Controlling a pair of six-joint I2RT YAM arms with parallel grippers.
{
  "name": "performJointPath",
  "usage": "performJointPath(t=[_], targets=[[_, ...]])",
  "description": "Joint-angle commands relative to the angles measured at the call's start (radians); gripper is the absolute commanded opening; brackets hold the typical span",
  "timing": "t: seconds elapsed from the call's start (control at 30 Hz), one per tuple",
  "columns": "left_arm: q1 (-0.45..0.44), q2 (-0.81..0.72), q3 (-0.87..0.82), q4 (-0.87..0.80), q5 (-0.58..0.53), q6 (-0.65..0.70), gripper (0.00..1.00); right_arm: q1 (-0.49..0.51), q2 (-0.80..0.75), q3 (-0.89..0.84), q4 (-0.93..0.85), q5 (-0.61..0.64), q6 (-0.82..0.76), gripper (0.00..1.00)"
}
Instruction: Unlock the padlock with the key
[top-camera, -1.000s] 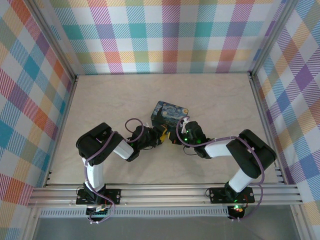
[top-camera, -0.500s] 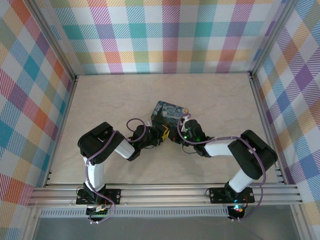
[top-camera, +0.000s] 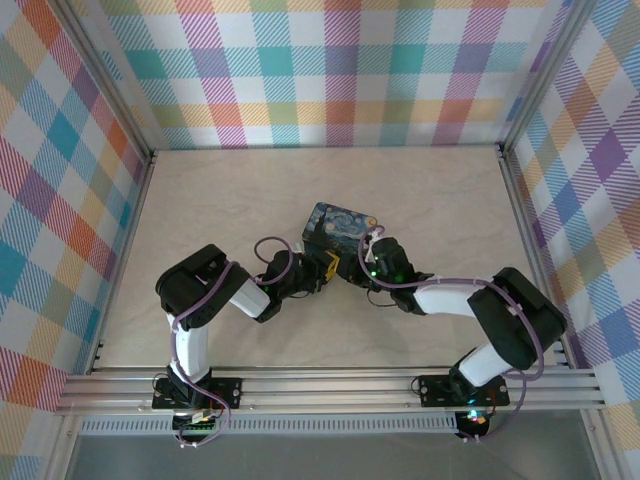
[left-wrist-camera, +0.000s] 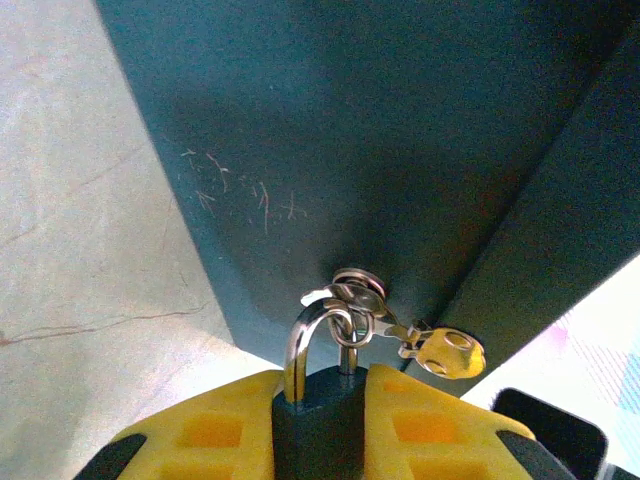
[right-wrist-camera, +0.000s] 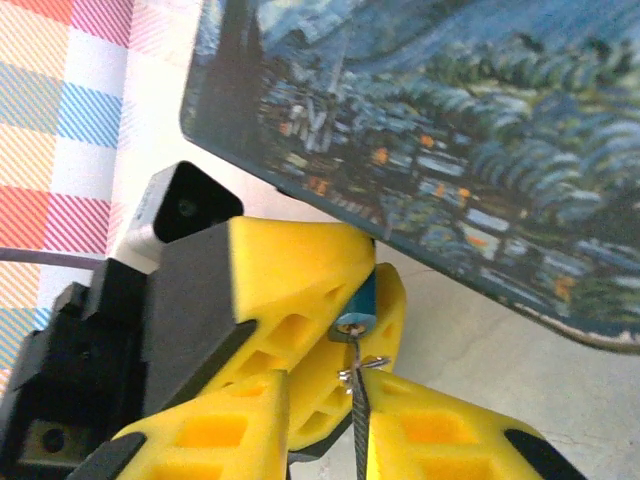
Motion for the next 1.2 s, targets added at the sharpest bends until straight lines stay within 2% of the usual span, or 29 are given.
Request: performJointPath(t=[0.0, 0.17, 0.4, 0.6, 0.73, 0.9, 1.0, 1.17], targets=[[-0.009, -0.023, 0.007, -0.029, -0.001, 0.014, 0.0, -0.019, -0.044, -0.012, -0.036, 0.006, -0.051, 0.31], [-0.01, -0.025, 0.012, -0.036, 0.007, 0.015, 0.0, -0.032, -0.118, -0.006, -0.139, 0.05, -0.17, 0.41], [-0.009, -0.029, 0.02, -0.059, 0.018, 0.014, 0.0, -0.034, -0.284, 0.084, -0.367, 0.158, -0.518, 0.65], [-0.01, -0.034, 0.021, -0.068, 0.021, 0.016, 0.0, -0.035, -0.363, 0.122, -0.392, 0.205, -0.777, 0.82], [-0.008, -0.043, 0.021, -0.077, 0.022, 0.018, 0.0, -0.035, -0.405, 0.089, -0.327, 0.148, -0.985, 0.84], [-0.008, -0.051, 0.021, -0.087, 0.024, 0.022, 0.0, -0.03, -0.448, 0.036, -0.329, -0.002, -1.314, 0.85], [-0.007, -0.053, 0.024, -0.088, 0.026, 0.022, 0.0, -0.017, -0.452, 0.024, -0.378, 0.009, -1.458, 0.85], [-0.008, -0.057, 0.023, -0.091, 0.025, 0.022, 0.0, 0.019, -0.42, -0.011, -0.379, 0.108, -1.616, 0.85]])
